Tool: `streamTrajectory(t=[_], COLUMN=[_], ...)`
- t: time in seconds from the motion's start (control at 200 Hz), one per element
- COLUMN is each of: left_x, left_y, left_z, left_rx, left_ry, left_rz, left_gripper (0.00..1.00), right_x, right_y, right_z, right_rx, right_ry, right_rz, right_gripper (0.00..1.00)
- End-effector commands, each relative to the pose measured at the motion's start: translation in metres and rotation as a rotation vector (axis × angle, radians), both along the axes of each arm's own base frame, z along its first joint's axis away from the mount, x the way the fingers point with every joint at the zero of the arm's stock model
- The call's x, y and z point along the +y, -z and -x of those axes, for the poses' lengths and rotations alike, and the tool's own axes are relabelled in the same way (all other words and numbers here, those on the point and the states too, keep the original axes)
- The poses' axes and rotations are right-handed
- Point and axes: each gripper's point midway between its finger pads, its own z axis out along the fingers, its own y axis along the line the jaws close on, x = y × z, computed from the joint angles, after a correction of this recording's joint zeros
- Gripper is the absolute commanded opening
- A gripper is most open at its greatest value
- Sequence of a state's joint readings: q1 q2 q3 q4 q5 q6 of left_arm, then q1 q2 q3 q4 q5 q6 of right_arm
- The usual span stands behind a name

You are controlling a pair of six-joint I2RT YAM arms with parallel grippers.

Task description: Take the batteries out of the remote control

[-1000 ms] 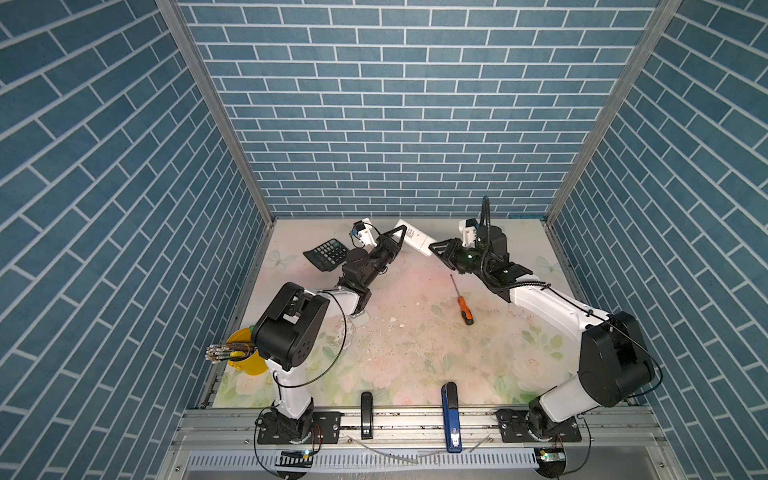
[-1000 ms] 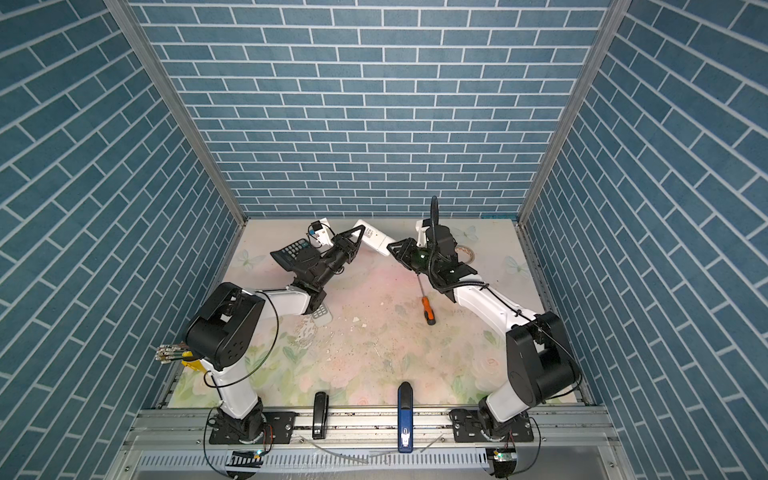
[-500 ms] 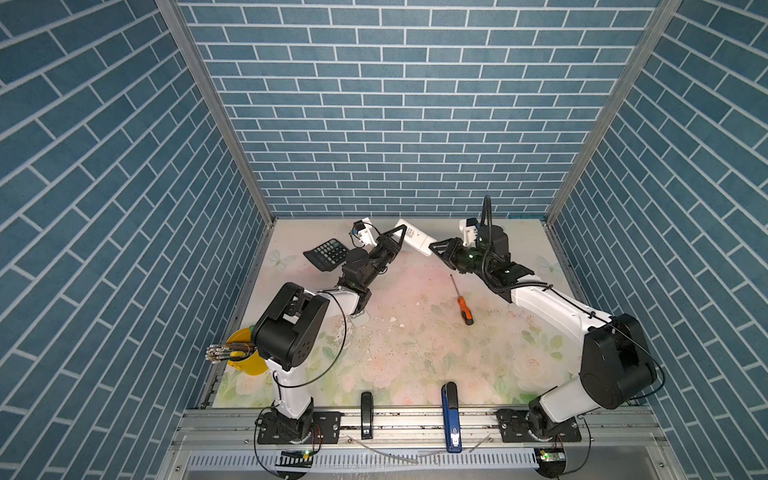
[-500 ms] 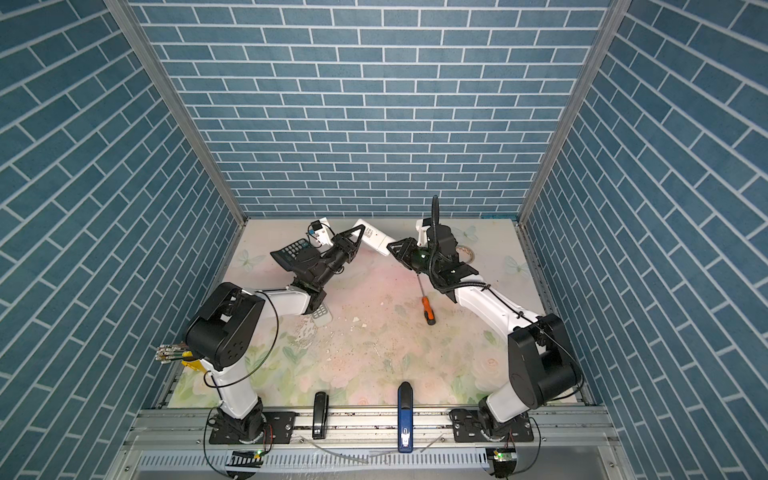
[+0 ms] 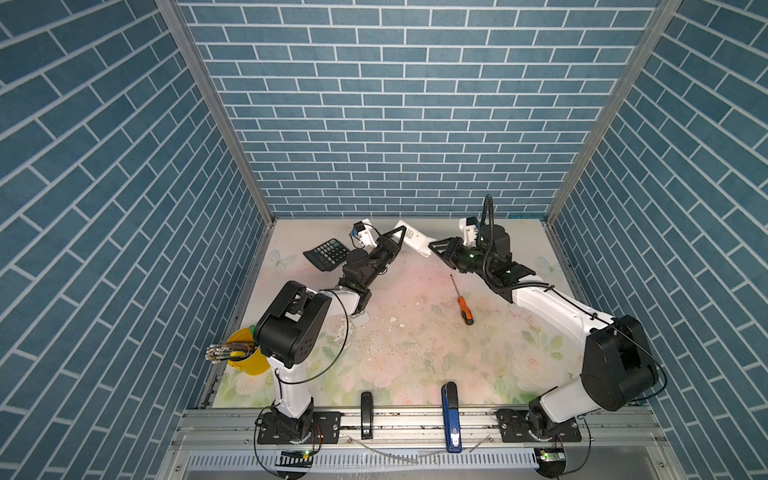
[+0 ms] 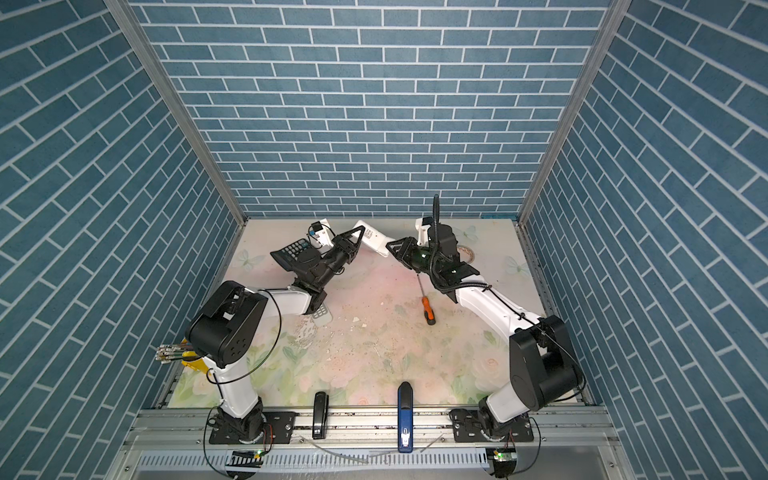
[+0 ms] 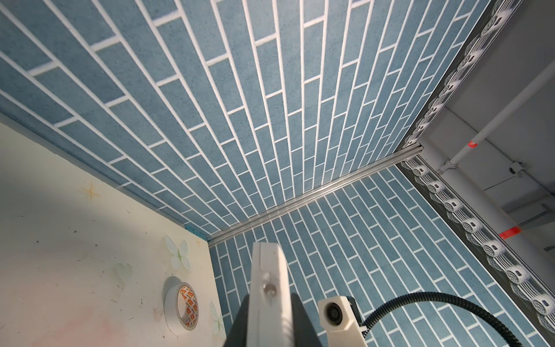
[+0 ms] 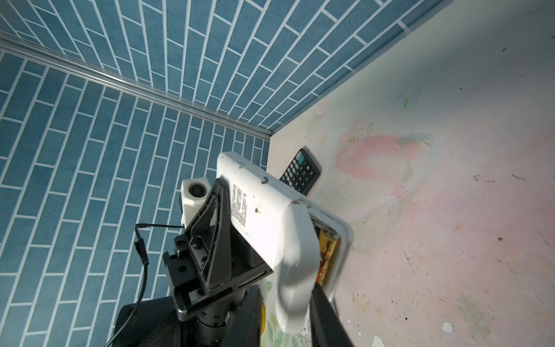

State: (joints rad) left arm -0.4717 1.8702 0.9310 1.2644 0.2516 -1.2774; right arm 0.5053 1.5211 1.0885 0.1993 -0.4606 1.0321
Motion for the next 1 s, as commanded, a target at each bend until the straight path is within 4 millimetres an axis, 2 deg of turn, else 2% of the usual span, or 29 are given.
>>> streamTrajectory(t=[0.0,0.365,0.58,0.785,0.995], left_x=[0.0,0.003,0.003,0.003,0.007], left_y=[-0.003,-0.022,-0.022,-0.023,-0.021], left_z=[0.002,0.009,0.012,0.013,0.009], left_rx=[-0.029,-0.06,-0.06,-0.063,-0.06], left_ry=[0.006,0.013,0.015,0.012,0.0], left_rz=[0.016,0.057,0.058,0.066,0.066], left_gripper=[0.0,0.0,0.0,0.0,0.0], right_x=[0.003,0.011,0.015,0.015,0.007], right_y=[-0.027,-0.024,-0.026,-0.025,-0.036], right_z=[0.006,-0.001,-0.004,-0.003,0.004], right_rx=[-0.067,-0.064,-0.068,-0.063,-0.084], right_ry=[-0.032,-0.044,-0.055,-0.059,-0.053], right_rz=[-0.042,-0.08,-0.103,-0.102,-0.103], right_gripper=[0.28,0.25,0.24,0.18,0.03])
